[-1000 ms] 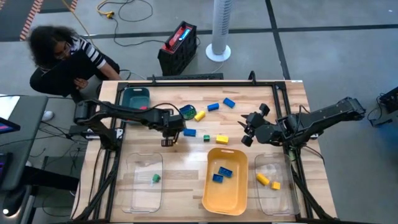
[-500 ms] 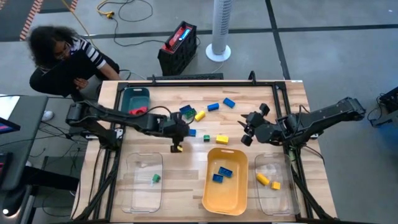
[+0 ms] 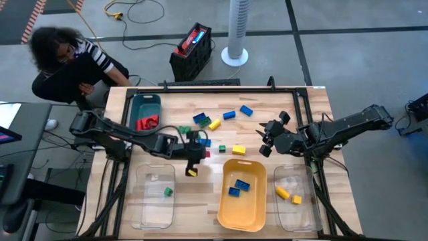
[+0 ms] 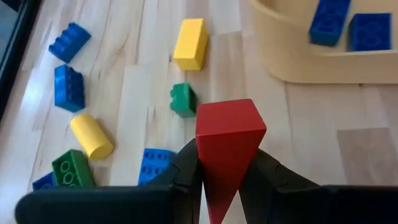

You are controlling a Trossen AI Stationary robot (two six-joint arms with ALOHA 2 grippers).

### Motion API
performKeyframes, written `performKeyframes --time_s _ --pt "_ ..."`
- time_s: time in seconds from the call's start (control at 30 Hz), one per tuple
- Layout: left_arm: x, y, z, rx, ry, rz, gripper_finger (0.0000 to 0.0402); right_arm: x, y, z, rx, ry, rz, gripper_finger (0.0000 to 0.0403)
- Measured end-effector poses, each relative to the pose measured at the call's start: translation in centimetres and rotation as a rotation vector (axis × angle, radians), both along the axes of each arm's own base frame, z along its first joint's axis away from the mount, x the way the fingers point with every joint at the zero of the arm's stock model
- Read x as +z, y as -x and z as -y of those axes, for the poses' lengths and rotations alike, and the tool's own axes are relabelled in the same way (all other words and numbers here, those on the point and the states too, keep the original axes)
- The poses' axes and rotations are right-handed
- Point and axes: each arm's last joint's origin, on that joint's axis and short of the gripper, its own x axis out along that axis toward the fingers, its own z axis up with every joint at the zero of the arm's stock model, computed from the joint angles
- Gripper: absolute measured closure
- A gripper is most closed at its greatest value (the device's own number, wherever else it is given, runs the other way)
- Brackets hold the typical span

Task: Sort blocks
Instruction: Put the red wooden block into the green bin

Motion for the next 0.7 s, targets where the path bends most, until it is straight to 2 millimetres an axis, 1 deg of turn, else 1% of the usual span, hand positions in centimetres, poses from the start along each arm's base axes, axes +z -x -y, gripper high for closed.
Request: performKeyframes --time_s 0.23,0.53,0.63,0.7 --pt "0.6 0.0 2.8 -0.052 0.015 0.086 0.0335 0.0 0.0 0.0 -0.002 -0.002 0.002 0.0251" --pt "1.2 0.3 5.2 -0.106 0.043 0.168 0.0335 0.0 0.0 0.0 -0.002 -0.001 -0.004 0.0251" --pt "1.2 0.7 5.5 -0.062 0.002 0.144 0.0335 0.0 0.0 0.0 -0.002 0.000 -0.005 0.0251" --pt "1.6 1.4 4.9 0.022 -0.031 0.090 0.0335 0.0 0.0 0.0 -0.002 0.000 -0.006 0.0251"
